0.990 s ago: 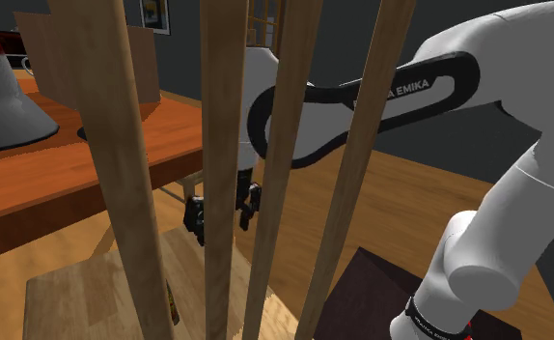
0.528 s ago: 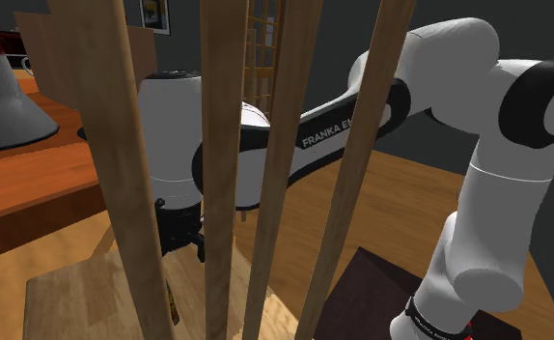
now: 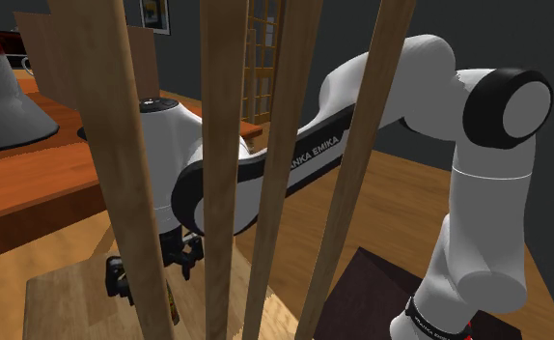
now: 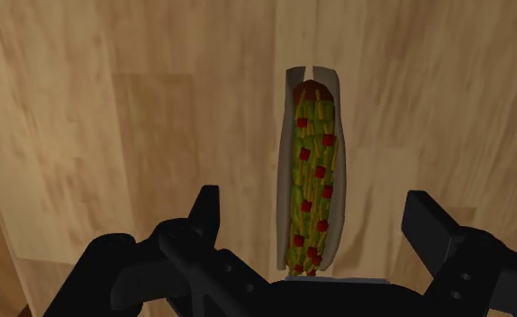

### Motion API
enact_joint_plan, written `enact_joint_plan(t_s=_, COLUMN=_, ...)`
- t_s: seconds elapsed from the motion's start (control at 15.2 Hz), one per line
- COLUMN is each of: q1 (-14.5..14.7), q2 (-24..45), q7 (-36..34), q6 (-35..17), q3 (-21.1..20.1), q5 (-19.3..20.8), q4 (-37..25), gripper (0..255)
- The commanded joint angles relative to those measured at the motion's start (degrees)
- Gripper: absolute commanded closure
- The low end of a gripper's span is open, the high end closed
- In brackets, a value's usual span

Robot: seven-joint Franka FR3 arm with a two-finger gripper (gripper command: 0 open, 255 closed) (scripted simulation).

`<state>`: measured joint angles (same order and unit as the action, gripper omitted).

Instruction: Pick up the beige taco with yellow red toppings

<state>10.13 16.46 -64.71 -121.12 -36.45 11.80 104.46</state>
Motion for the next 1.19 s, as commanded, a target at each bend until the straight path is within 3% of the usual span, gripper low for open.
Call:
enact_joint_plan(t_s=0.0, q1=0.2, q2=0.7, q7=-0.4, q6=-1.3, q3=0.2, q5=0.6, q4=0.7, gripper=0)
enact_joint_plan(t_s=0.13, q1=0.3, q2=0.9, q7=-0.5, q6=-1.7, q3=0.3, q5=0.8, q4=0.9, gripper=0)
enact_joint_plan(t_s=0.2, q1=0.2, q2=0.7, q7=-0.5, q6=-1.8, q3=0.2, q5=0.6, q4=1.2, gripper=255)
enact_joint_plan(t_s=0.79, q1=0.3, q2=0.9, q7=-0.5, q6=-1.7, q3=0.3, q5=0.8, q4=0.9, gripper=255)
enact_joint_plan(t_s=1.12, q1=-0.1, q2=-0.6, q7=0.3, q6=1.6, q3=-0.2, q5=-0.5, q4=-1.2, gripper=255)
